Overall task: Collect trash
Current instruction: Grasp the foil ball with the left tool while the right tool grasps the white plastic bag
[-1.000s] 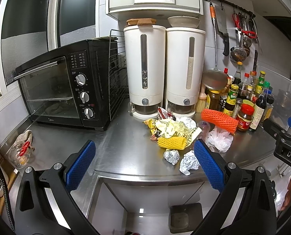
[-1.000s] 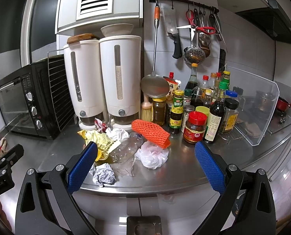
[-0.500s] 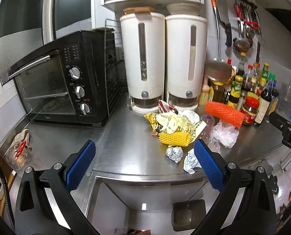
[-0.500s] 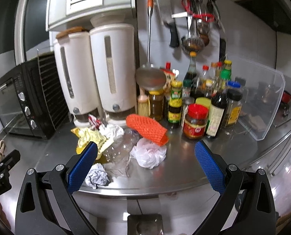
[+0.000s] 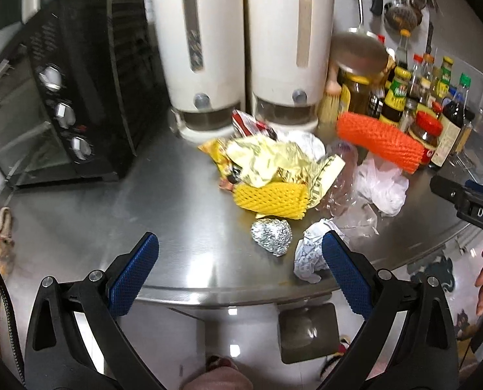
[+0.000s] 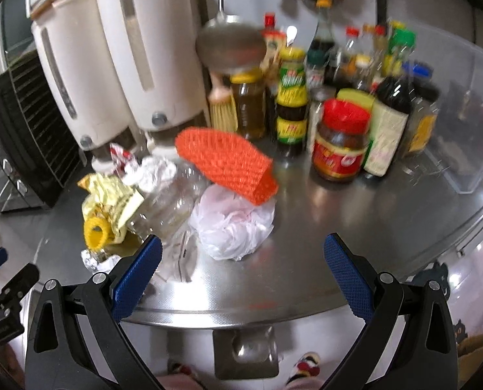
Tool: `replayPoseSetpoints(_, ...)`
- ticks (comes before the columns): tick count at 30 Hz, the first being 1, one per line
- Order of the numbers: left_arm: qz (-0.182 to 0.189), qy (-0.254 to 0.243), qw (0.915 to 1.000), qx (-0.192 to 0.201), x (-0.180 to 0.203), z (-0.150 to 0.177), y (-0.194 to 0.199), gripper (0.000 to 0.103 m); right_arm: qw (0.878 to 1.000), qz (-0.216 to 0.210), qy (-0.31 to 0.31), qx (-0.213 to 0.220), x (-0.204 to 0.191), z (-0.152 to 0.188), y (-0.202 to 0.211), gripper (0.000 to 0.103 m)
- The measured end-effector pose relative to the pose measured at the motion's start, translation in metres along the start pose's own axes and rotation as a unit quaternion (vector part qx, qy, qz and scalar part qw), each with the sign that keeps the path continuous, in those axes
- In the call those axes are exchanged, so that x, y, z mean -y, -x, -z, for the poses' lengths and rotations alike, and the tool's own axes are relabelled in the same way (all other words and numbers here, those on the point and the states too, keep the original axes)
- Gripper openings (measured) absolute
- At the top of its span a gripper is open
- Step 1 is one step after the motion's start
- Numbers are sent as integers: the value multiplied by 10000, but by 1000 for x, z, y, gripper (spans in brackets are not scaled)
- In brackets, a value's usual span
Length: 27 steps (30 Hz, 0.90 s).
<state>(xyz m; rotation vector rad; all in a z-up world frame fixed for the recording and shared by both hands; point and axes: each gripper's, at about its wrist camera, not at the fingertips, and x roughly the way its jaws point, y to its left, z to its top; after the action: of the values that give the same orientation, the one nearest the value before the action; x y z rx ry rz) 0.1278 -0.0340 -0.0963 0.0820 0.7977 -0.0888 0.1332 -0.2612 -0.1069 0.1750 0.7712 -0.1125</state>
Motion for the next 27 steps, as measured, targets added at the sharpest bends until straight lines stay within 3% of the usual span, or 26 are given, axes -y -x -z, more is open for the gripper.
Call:
replayPoseSetpoints(1,68,45,9999,-126,0,-3,-10,95,9999,-51,38,-101,-1,-1,-7,99)
replayPoseSetpoints(3,153,135,9993,-315,-1,-6,-25,85,9991,-245,80,-341,-2,-6,-22,93)
replayPoseSetpoints(5,224,179,9982,-526,1,-9,-40,68,9979,-361,85,-523,-2,-9,-31,82)
replayPoseSetpoints(10,254,42,9959,-865,10,-9,-63,54,9966,-360,146,-726,-2,-13,-47,67)
replayPoseSetpoints(17,291,5,9930,-1148,15,-4,-87,49,9949,-515,117,-861,-6,-10,-67,66)
replayPoseSetpoints(20,308,43,9922,-1209,14,-4,-94,48,9934,-605,146,-959,-10,-6,-77,58)
replayPoseSetpoints(27,438,56,9907,-1288,23,-6,-106,48,9927,-628,111,-1021,-10,-1,-90,55)
